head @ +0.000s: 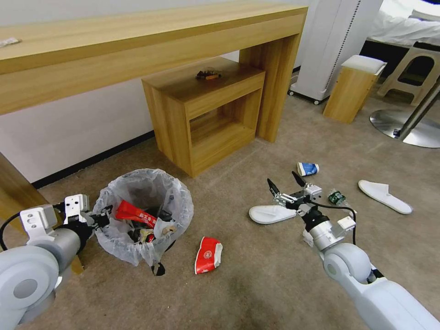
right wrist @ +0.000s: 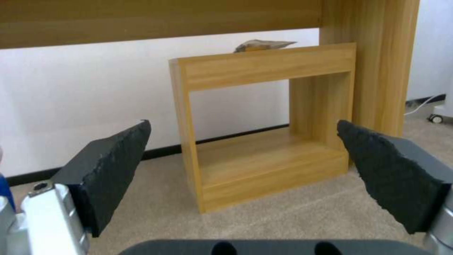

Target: Pick up the trash bin and place the garbage on the floor into it.

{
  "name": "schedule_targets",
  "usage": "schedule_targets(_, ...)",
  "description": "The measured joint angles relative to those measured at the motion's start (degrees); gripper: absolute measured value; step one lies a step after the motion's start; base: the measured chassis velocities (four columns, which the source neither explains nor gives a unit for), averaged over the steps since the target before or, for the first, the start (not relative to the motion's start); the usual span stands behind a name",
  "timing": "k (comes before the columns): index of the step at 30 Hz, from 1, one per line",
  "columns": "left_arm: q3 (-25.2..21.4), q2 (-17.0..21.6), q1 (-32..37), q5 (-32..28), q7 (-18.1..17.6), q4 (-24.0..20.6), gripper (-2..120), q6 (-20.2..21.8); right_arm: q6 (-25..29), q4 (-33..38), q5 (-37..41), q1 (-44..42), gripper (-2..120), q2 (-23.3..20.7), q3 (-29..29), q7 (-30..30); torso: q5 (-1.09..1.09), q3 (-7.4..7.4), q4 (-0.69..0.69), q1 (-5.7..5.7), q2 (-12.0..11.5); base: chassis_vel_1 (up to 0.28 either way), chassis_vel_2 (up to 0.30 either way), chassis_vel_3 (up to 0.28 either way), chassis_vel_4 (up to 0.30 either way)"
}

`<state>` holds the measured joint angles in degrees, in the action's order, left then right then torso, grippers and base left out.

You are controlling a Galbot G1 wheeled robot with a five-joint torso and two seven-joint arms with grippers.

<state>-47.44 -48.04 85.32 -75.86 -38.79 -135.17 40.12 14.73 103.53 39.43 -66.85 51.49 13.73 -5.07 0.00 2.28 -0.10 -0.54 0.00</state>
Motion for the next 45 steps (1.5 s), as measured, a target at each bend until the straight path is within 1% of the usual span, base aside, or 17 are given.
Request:
schedule_targets(13,0.2,0.1,-0.3,0.0,0.1,0.5,0,0.0,0.4,-1.2,-0.2,0.5,100,0.5,-0.8,-0.8,0.01,0.0,0.0,0.0,0.0,0.0,0.0,0.0,0.0)
schedule_targets(36,0.1,0.1,-0.2,0.2,0.1,0.2,0,0.0,1.6,-2.1,-0.3,1.2,100,0.9,-1.8,-1.7,0.01,0.0,0.0,0.0,0.0,0.002,0.004,-0.002,-0.005)
schedule_targets(45,0.1,0.0,-0.2,0.2,0.2,0.0,0,0.0,1.4,-2.3,-1.6,0.8,100,1.0,-1.9,-2.6,0.01,0.0,0.0,0.0,0.0,0.0,0.0,0.0,0.0)
